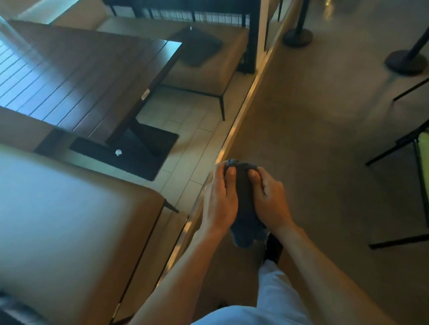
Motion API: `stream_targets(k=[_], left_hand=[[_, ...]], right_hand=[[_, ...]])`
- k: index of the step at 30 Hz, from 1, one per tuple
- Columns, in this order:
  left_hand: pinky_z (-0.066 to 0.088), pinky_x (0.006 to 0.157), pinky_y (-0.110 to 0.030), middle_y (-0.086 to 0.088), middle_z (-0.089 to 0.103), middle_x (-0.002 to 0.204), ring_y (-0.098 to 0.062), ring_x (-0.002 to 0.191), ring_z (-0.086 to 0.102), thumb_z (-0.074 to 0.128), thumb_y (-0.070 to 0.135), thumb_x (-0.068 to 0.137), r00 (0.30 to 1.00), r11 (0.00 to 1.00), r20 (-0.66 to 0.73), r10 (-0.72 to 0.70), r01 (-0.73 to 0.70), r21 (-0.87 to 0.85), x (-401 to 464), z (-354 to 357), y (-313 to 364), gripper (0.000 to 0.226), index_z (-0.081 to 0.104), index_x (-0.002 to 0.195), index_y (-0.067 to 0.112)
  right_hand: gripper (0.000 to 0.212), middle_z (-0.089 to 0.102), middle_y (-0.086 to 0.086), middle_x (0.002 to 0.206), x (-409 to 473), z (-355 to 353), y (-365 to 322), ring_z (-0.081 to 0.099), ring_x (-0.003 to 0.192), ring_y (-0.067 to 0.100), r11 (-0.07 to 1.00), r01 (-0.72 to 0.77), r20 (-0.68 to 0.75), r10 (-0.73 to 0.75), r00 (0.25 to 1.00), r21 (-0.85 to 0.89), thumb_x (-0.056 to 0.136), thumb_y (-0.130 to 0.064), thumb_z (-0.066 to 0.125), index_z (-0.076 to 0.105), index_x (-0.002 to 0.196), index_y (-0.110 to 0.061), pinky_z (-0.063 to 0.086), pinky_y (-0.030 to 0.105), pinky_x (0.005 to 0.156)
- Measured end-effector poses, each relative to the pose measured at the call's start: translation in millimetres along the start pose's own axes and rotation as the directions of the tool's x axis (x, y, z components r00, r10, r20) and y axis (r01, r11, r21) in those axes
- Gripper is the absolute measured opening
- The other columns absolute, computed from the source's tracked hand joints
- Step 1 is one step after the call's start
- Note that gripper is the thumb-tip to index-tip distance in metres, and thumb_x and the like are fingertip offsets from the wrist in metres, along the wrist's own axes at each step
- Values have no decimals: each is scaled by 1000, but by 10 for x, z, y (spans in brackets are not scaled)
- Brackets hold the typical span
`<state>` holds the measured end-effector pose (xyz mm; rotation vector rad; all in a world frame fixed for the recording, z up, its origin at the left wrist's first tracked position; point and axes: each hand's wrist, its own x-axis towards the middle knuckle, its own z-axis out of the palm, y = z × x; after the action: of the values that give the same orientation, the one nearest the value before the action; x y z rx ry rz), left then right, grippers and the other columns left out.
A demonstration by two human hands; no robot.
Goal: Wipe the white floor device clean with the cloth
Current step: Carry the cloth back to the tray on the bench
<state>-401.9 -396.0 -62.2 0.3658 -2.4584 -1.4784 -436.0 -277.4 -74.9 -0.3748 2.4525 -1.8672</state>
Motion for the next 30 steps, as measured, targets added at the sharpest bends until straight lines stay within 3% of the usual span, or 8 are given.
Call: stream_targets(k=[5, 9, 16, 19, 24, 30], left_hand=[[57, 63, -38, 5, 61, 85, -9, 68, 60, 29, 48, 105, 998, 999, -45, -50, 49, -7, 681, 424, 332, 27, 49, 112, 31], [55, 59, -34, 4, 61, 83, -10, 66, 59, 30, 45, 105, 996, 999, -76, -42, 40, -33, 1203, 760, 518, 27, 50, 111, 28], [51, 59, -23, 8, 60, 86, -7, 69, 60, 31, 42, 106, 996, 999, -86, -21, 17, -48, 2068, 1227, 722, 26, 50, 113, 25], [50, 58, -21, 9, 60, 85, -6, 67, 59, 33, 39, 107, 996, 998, -87, -25, 20, -56, 2427, 1397, 777, 25, 51, 112, 23], [55, 52, -45, 3, 63, 77, -14, 60, 63, 34, 41, 107, 996, 999, -85, -10, 7, -36, 3086, 1665, 798, 23, 50, 110, 26], [55, 54, -46, 10, 64, 83, -13, 62, 64, 34, 40, 107, 999, 999, -52, 5, -7, -38, 4042, 1945, 783, 21, 50, 111, 28]], right_hand=[[25, 69, 1, 78, 820, -413, 49, 65, 63, 10, 999, 2, 58, -5, 998, 41, 107, -24, 41, 64, 111, -15, 51, 24, 55], [23, 67, 0, 73, 1402, -707, 116, 62, 58, 8, 998, 26, 80, -31, 996, 57, 106, -21, 42, 63, 110, -16, 45, 17, 53], [26, 68, 1, 73, 2324, -1068, 300, 64, 60, 13, 999, 4, 71, -7, 997, 42, 107, -26, 41, 65, 109, -15, 51, 29, 54], [26, 67, 0, 72, 2696, -1180, 375, 63, 59, 12, 999, 7, 69, -10, 998, 44, 107, -26, 40, 64, 106, -17, 49, 24, 53], [25, 68, -2, 76, 3338, -1330, 520, 64, 61, 10, 998, 37, 61, -40, 997, 52, 107, -23, 40, 63, 112, -17, 49, 22, 54], [26, 68, -1, 74, 4293, -1398, 735, 64, 59, 10, 999, 29, 46, -30, 998, 35, 107, -24, 40, 63, 112, -14, 50, 22, 52]])
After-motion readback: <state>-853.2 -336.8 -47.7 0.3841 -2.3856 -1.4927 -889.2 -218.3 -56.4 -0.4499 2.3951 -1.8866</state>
